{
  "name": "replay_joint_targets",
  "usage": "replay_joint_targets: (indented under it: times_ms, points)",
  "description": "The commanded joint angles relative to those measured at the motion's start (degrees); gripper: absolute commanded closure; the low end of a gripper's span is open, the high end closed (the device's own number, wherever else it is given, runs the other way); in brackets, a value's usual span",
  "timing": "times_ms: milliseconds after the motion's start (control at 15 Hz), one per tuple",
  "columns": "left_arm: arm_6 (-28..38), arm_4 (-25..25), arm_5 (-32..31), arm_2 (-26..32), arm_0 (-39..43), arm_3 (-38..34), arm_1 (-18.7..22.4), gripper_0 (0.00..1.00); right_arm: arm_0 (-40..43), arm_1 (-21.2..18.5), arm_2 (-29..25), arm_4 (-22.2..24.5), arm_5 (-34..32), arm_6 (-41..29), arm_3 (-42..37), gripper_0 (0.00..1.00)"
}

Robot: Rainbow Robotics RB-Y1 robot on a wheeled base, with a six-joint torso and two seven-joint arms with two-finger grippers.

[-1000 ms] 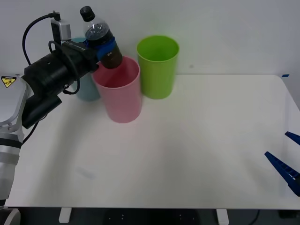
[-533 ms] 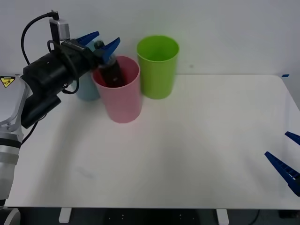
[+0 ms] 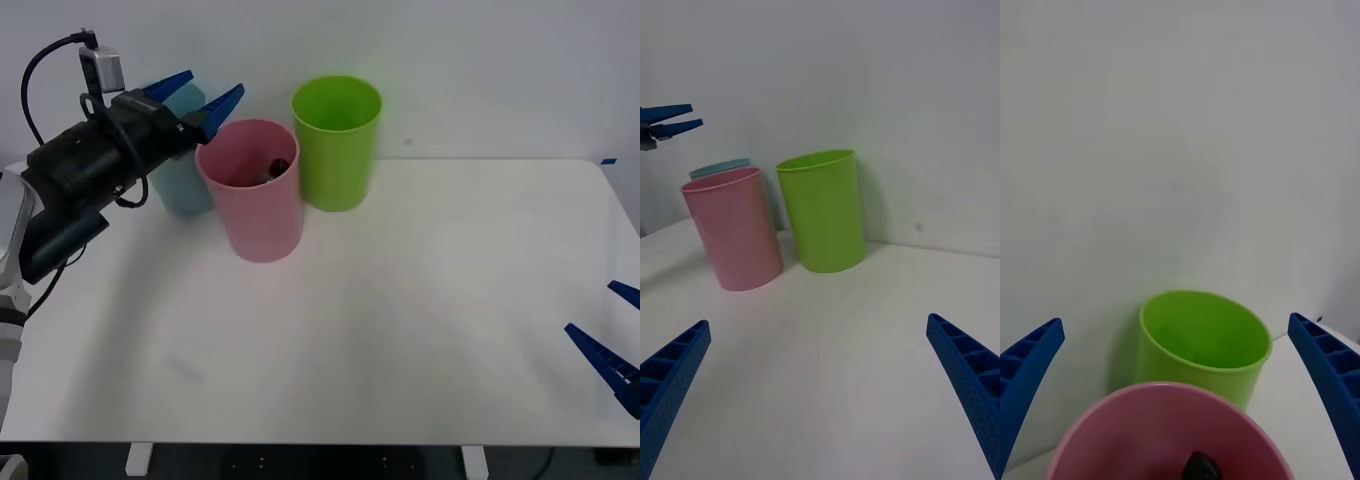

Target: Grasp the object on the table and drop it into the matching bin: aluminum can to the light blue bin, PET bottle to the pink bin.

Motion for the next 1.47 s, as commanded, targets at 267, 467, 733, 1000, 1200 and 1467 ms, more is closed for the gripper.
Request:
replay_joint_targets:
  times_ms: [267,467,733,1000,1200,1467]
  points:
    - [-0.24,2.63,-4.96,5.82,6.86,-5.29,0.90,0.00,0.00,0.00,0.00,0.00,0.00,0.00,0.00,0.00]
    - [-0.33,3.95,-8.91,10.04,10.73,-7.66,0.90,0.00,0.00,0.00,0.00,0.00,0.00,0.00,0.00,0.00]
    - [-1.65,6.85,-14.98,15.93,16.53,-9.68,0.90,0.00,0.00,0.00,0.00,0.00,0.00,0.00,0.00,0.00]
    - [-3.40,9.84,-17.44,19.62,22.85,-12.58,1.25,0.00,0.00,0.00,0.00,0.00,0.00,0.00,0.00,0.00]
    - [-8.33,12.39,-19.55,22.26,27.34,-13.20,1.42,0.00,0.00,0.00,0.00,0.00,0.00,0.00,0.00,0.00]
    - [-12.02,14.24,-22.98,25.25,32.17,-13.20,2.83,0.00,0.00,0.00,0.00,0.00,0.00,0.00,0.00,0.00]
